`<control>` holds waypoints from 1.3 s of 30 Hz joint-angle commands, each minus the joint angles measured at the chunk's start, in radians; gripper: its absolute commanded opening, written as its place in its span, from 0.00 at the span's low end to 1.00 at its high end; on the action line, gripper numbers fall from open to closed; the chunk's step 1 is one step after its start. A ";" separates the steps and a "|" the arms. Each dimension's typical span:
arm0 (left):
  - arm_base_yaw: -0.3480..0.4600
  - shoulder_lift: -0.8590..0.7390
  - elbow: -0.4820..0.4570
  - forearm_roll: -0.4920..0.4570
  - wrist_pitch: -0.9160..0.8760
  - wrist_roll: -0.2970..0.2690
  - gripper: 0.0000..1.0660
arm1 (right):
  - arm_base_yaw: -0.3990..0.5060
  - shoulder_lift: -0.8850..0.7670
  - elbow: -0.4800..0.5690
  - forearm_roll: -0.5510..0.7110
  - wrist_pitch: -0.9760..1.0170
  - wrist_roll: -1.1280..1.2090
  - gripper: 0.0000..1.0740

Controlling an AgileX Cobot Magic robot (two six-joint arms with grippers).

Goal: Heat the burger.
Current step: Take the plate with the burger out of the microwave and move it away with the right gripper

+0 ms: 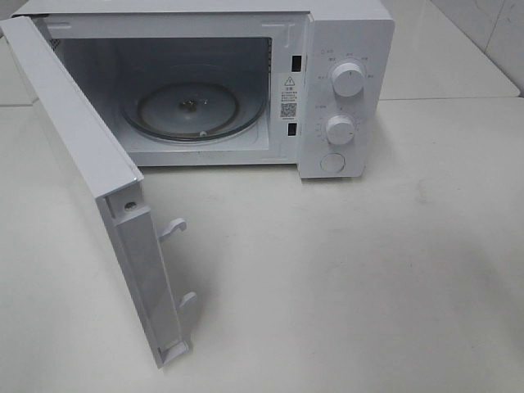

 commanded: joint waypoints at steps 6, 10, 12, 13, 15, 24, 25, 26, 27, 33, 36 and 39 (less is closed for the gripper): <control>0.002 -0.008 0.000 -0.002 -0.011 -0.001 0.92 | -0.004 0.129 -0.007 -0.122 -0.025 0.187 0.00; 0.002 -0.008 0.000 -0.002 -0.011 -0.001 0.92 | -0.004 0.205 -0.007 -0.129 -0.055 0.284 0.00; 0.002 -0.008 0.000 -0.002 -0.011 -0.001 0.92 | -0.004 0.217 -0.007 -0.129 -0.061 0.300 0.00; 0.002 -0.008 0.000 -0.002 -0.011 -0.001 0.92 | -0.004 0.242 -0.007 -0.129 -0.075 0.324 0.00; 0.002 -0.008 0.000 -0.002 -0.011 -0.001 0.92 | -0.004 0.270 -0.007 -0.129 -0.086 0.346 0.00; 0.002 -0.008 0.000 -0.002 -0.011 -0.001 0.92 | -0.004 0.402 -0.007 -0.130 -0.144 0.411 0.00; 0.002 -0.008 0.000 -0.002 -0.011 -0.001 0.92 | -0.004 0.402 -0.007 -0.130 -0.144 0.411 0.00; 0.002 -0.008 0.000 -0.002 -0.011 -0.001 0.92 | -0.004 0.431 -0.007 -0.130 -0.166 0.433 0.00; 0.002 -0.008 0.000 -0.002 -0.011 -0.001 0.92 | -0.004 0.459 -0.007 -0.130 -0.191 0.452 0.00; 0.002 -0.008 0.000 -0.002 -0.011 -0.001 0.92 | -0.004 0.543 -0.007 -0.140 -0.242 0.481 0.00; 0.002 -0.008 0.000 -0.002 -0.011 -0.001 0.92 | -0.004 0.592 -0.007 -0.158 -0.264 0.522 0.00; 0.002 -0.008 0.000 -0.002 -0.011 -0.001 0.92 | -0.004 0.642 -0.007 -0.168 -0.305 0.558 0.00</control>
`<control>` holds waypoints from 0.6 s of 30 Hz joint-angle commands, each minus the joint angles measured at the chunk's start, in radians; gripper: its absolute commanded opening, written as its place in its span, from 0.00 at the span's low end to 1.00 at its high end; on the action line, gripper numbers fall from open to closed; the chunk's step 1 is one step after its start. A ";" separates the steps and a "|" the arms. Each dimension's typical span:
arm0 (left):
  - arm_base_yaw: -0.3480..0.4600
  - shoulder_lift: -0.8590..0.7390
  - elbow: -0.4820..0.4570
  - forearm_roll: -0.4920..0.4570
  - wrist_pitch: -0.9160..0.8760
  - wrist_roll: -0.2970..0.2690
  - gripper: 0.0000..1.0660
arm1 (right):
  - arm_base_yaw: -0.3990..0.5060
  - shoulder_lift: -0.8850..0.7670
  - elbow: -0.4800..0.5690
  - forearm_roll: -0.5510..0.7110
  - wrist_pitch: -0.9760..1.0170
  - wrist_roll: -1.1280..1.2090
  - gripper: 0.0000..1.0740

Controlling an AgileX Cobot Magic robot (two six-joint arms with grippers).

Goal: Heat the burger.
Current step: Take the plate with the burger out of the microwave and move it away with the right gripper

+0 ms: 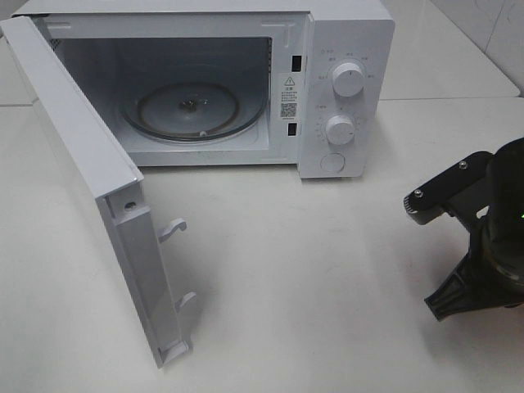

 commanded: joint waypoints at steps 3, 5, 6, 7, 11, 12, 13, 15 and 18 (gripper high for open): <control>0.002 -0.008 0.000 -0.002 -0.011 -0.001 0.92 | -0.004 0.100 -0.006 -0.074 -0.050 0.093 0.01; 0.002 -0.008 0.000 -0.002 -0.011 -0.001 0.92 | -0.004 0.117 -0.006 -0.077 -0.064 0.105 0.01; 0.002 -0.008 0.000 -0.002 -0.011 -0.001 0.92 | -0.004 0.144 -0.006 -0.082 -0.087 0.117 0.01; 0.002 -0.008 0.000 -0.002 -0.011 -0.001 0.92 | -0.004 0.144 -0.006 -0.082 -0.087 0.117 0.01; 0.002 -0.008 0.000 -0.002 -0.011 -0.001 0.92 | -0.004 0.199 0.013 -0.124 -0.122 0.190 0.02; 0.002 -0.008 0.000 -0.002 -0.011 -0.001 0.92 | -0.004 0.199 0.013 -0.124 -0.122 0.190 0.02; 0.002 -0.008 0.000 -0.002 -0.011 -0.001 0.92 | -0.004 0.205 0.023 -0.138 -0.127 0.214 0.02; 0.002 -0.008 0.000 -0.002 -0.011 -0.001 0.92 | -0.004 0.210 0.046 -0.168 -0.139 0.258 0.03; 0.002 -0.008 0.000 -0.002 -0.011 -0.001 0.92 | -0.004 0.210 0.073 -0.213 -0.142 0.322 0.04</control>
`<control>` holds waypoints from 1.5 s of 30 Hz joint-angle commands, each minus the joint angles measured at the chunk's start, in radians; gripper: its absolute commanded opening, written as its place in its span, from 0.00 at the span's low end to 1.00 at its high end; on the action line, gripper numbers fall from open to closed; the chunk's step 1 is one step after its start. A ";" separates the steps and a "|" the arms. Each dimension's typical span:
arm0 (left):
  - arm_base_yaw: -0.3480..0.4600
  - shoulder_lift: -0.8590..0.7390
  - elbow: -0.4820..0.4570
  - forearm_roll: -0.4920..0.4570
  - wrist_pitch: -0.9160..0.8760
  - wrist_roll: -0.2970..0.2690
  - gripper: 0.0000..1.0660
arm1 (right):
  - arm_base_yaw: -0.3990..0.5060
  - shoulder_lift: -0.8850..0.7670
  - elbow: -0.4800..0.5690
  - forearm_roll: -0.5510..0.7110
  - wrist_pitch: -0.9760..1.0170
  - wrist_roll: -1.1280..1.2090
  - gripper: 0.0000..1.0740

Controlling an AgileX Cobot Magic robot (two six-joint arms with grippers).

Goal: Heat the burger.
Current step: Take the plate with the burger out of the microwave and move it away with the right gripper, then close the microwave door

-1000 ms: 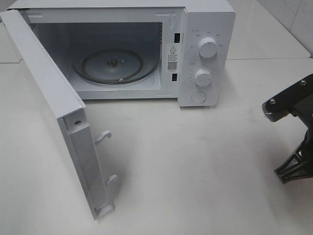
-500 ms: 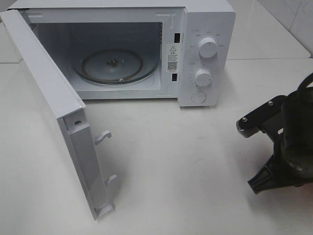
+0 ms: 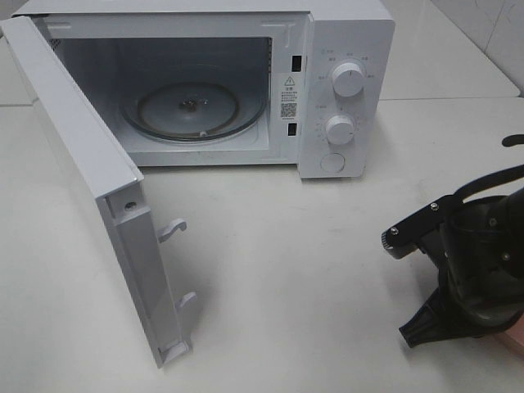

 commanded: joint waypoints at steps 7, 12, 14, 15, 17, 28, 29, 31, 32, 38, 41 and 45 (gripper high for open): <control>0.002 -0.008 0.000 -0.002 -0.011 -0.001 0.92 | -0.004 0.004 0.046 -0.078 0.044 0.111 0.08; 0.002 -0.008 0.000 -0.002 -0.011 -0.001 0.92 | -0.004 -0.001 0.044 -0.059 0.049 0.082 0.18; 0.002 -0.008 0.000 -0.002 -0.011 -0.001 0.92 | -0.004 -0.021 0.041 -0.028 0.049 0.037 0.29; 0.002 -0.008 0.000 -0.002 -0.011 -0.001 0.92 | -0.004 -0.021 0.041 -0.028 0.049 0.037 0.29; 0.002 -0.008 0.000 -0.002 -0.011 -0.001 0.92 | -0.004 -0.064 0.039 0.005 0.052 -0.030 0.41; 0.002 -0.008 0.000 -0.002 -0.011 -0.001 0.92 | -0.004 -0.309 0.021 0.205 0.047 -0.340 0.48; 0.002 -0.008 0.000 -0.002 -0.011 -0.001 0.92 | -0.004 -0.334 0.014 0.234 0.046 -0.390 0.48; 0.002 -0.008 0.000 -0.002 -0.011 -0.001 0.92 | -0.004 -0.382 -0.003 0.295 0.045 -0.482 0.48; 0.002 -0.008 0.000 -0.002 -0.011 -0.001 0.92 | -0.004 -0.428 -0.022 0.360 0.046 -0.575 0.50; 0.002 -0.008 0.000 -0.002 -0.011 -0.001 0.92 | -0.004 -0.539 -0.085 0.543 0.048 -0.813 0.58; 0.002 -0.008 0.000 -0.002 -0.011 -0.001 0.92 | -0.004 -0.590 -0.124 0.618 0.060 -0.905 0.66; 0.002 -0.008 0.000 -0.002 -0.011 -0.001 0.92 | -0.004 -0.661 -0.163 0.667 0.107 -0.945 0.73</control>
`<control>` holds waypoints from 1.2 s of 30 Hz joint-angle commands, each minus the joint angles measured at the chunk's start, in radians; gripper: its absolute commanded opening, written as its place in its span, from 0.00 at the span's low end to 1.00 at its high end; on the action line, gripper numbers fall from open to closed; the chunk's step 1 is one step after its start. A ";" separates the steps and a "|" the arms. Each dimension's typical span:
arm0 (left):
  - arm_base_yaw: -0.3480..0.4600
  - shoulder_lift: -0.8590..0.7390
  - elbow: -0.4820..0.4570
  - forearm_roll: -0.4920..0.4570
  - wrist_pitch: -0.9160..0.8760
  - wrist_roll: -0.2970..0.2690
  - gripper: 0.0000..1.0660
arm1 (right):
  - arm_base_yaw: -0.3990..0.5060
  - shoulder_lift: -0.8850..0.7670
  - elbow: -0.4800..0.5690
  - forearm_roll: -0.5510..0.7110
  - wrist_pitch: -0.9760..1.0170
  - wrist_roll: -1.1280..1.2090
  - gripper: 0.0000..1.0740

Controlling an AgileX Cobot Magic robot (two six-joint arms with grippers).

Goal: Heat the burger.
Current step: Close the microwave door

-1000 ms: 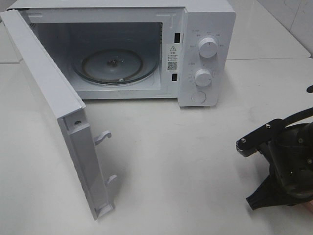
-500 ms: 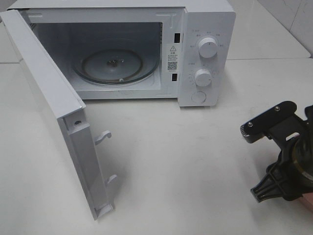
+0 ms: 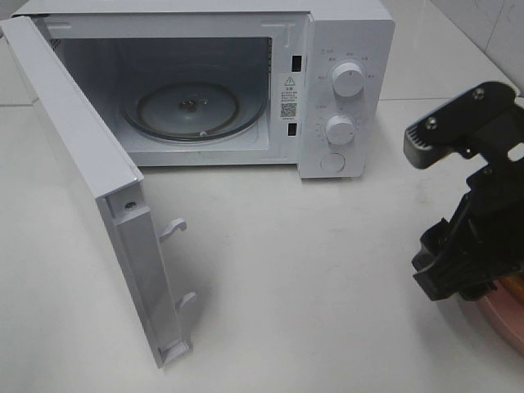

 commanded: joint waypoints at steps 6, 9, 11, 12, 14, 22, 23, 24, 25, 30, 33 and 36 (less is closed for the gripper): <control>0.002 -0.008 0.000 -0.002 -0.011 -0.001 0.92 | -0.004 -0.135 -0.067 0.031 0.125 -0.076 0.72; 0.002 -0.008 0.000 -0.002 -0.011 -0.001 0.92 | -0.004 -0.204 -0.067 0.031 0.156 -0.099 0.71; 0.002 -0.008 0.000 -0.002 -0.011 -0.001 0.92 | -0.004 -0.221 -0.067 0.032 0.170 -0.099 0.71; 0.002 -0.008 0.000 -0.002 -0.011 -0.001 0.92 | -0.004 -0.253 -0.067 0.032 0.200 -0.101 0.71; 0.002 -0.008 0.000 -0.002 -0.011 -0.001 0.92 | -0.004 -0.271 -0.067 0.032 0.217 -0.102 0.71; 0.002 -0.008 0.000 -0.002 -0.011 -0.001 0.92 | -0.016 -0.446 -0.037 0.023 0.333 -0.113 0.71; 0.002 -0.008 0.000 -0.002 -0.011 -0.001 0.92 | -0.052 -0.482 -0.011 0.024 0.333 -0.114 0.71; 0.002 -0.008 0.000 -0.002 -0.011 -0.001 0.92 | -0.052 -0.482 -0.011 0.024 0.333 -0.114 0.71; 0.002 -0.008 0.000 -0.002 -0.011 -0.001 0.92 | -0.077 -0.502 0.002 0.024 0.331 -0.118 0.71; 0.002 -0.008 0.000 -0.002 -0.011 -0.001 0.92 | -0.204 -0.593 0.046 0.031 0.327 -0.144 0.71; 0.002 -0.008 0.000 -0.002 -0.011 -0.001 0.92 | -0.279 -0.668 0.066 0.077 0.323 -0.184 0.71; 0.002 -0.008 0.000 -0.002 -0.011 -0.001 0.92 | -0.329 -0.723 0.083 0.125 0.318 -0.229 0.71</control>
